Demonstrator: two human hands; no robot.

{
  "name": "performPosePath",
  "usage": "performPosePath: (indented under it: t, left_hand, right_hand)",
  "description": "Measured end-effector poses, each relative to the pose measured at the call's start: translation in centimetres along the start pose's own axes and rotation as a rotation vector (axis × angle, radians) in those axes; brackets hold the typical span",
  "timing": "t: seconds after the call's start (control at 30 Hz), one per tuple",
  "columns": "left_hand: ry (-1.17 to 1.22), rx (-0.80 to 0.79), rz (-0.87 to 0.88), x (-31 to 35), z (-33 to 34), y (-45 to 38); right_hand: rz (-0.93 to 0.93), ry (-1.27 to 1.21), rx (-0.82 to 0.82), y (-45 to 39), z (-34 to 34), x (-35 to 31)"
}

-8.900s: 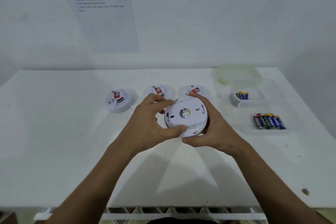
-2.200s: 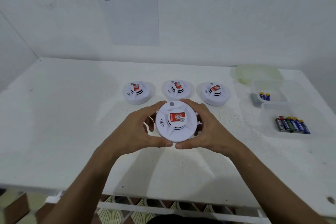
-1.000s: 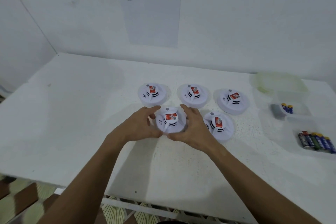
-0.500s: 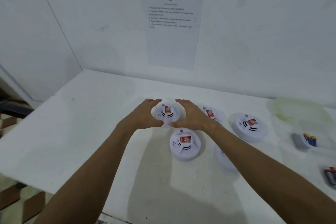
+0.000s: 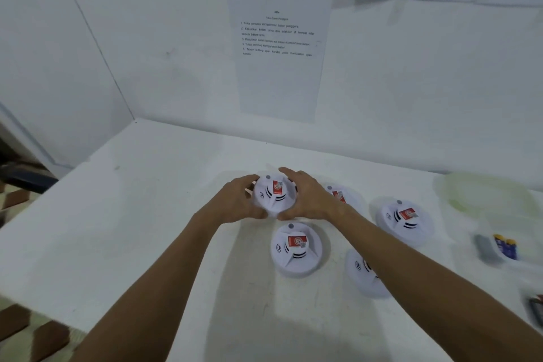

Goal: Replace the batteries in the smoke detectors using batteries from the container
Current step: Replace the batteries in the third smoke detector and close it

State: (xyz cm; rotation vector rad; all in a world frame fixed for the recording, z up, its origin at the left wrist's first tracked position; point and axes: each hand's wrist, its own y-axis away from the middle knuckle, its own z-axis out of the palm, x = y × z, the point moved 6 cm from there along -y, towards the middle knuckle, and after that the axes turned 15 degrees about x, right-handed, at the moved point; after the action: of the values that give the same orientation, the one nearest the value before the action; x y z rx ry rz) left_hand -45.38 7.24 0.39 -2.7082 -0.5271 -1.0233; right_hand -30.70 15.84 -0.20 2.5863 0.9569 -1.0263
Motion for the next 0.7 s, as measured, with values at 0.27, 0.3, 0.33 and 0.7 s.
performPosePath:
  t: [0.27, 0.3, 0.33, 0.7]
  left_hand:
    - [0.276, 0.022, 0.118, 9.0, -0.6, 2.4]
    - [0.320, 0.013, 0.121, 10.4, -0.4, 2.7]
    - [0.372, -0.001, 0.119, 11.6, 0.0, 3.0]
    - [0.515, -0.287, 0.202, 24.4, 8.4, 8.0]
  right_hand:
    - [-0.084, -0.111, 0.141, 4.0, -7.7, -0.1]
    - [-0.080, -0.140, 0.169, 4.9, -9.1, 0.4]
    - [-0.067, -0.190, 0.192, 5.9, -10.5, 0.9]
    - [0.000, -0.744, 0.116, 17.7, -20.9, 7.9]
